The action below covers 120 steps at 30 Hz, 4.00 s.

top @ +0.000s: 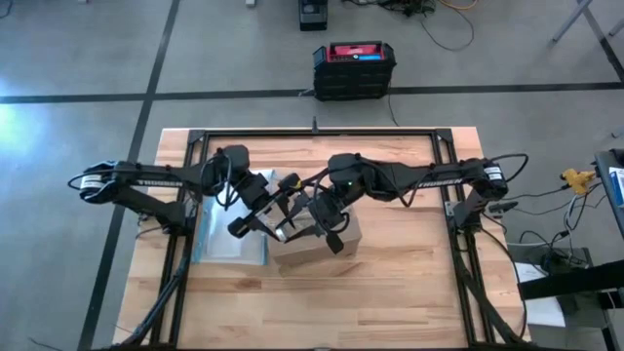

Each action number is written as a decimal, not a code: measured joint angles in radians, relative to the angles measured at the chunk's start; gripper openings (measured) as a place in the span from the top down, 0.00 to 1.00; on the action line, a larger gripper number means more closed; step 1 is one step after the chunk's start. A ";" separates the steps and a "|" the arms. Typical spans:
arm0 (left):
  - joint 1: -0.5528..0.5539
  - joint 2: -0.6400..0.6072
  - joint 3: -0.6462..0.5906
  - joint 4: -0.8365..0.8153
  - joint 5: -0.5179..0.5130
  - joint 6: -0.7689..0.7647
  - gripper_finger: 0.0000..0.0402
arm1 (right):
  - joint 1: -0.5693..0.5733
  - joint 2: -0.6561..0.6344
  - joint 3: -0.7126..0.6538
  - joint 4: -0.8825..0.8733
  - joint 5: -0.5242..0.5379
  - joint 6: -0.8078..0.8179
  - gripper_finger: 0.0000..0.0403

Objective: Unpack boxes
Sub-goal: Break down the cardboard box until it is fully flat

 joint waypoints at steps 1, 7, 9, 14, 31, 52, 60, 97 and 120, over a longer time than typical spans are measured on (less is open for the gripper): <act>0.000 0.004 0.000 -0.003 -0.001 0.001 0.54 | -0.001 0.000 0.000 0.001 0.000 0.000 0.73; 0.000 0.055 0.000 0.003 -0.019 0.014 0.59 | -0.001 0.000 0.000 0.001 0.001 0.000 0.73; 0.000 0.060 0.000 0.003 -0.018 0.016 0.61 | -0.001 0.000 0.000 0.000 0.001 0.003 0.73; 0.000 0.049 -0.001 0.003 0.002 0.022 0.64 | -0.001 0.000 0.000 -0.001 0.002 0.008 0.73; 0.000 0.040 -0.001 0.040 0.036 0.007 0.77 | -0.001 0.000 -0.001 -0.002 0.004 0.027 0.73; 0.000 -0.088 -0.002 -0.096 -0.049 0.009 0.91 | 0.002 -0.040 -0.001 -0.030 0.139 0.150 0.44; -0.011 -0.304 -0.002 -0.428 -0.538 0.147 0.91 | 0.012 -0.044 -0.001 -0.005 0.451 0.210 0.41; -0.025 -0.418 -0.084 -0.385 -0.751 0.066 0.91 | -0.009 0.084 -0.001 0.211 0.584 0.185 0.79; -0.024 -0.430 -0.084 -0.396 -0.795 0.058 0.91 | -0.023 0.083 -0.001 0.180 0.640 0.186 0.87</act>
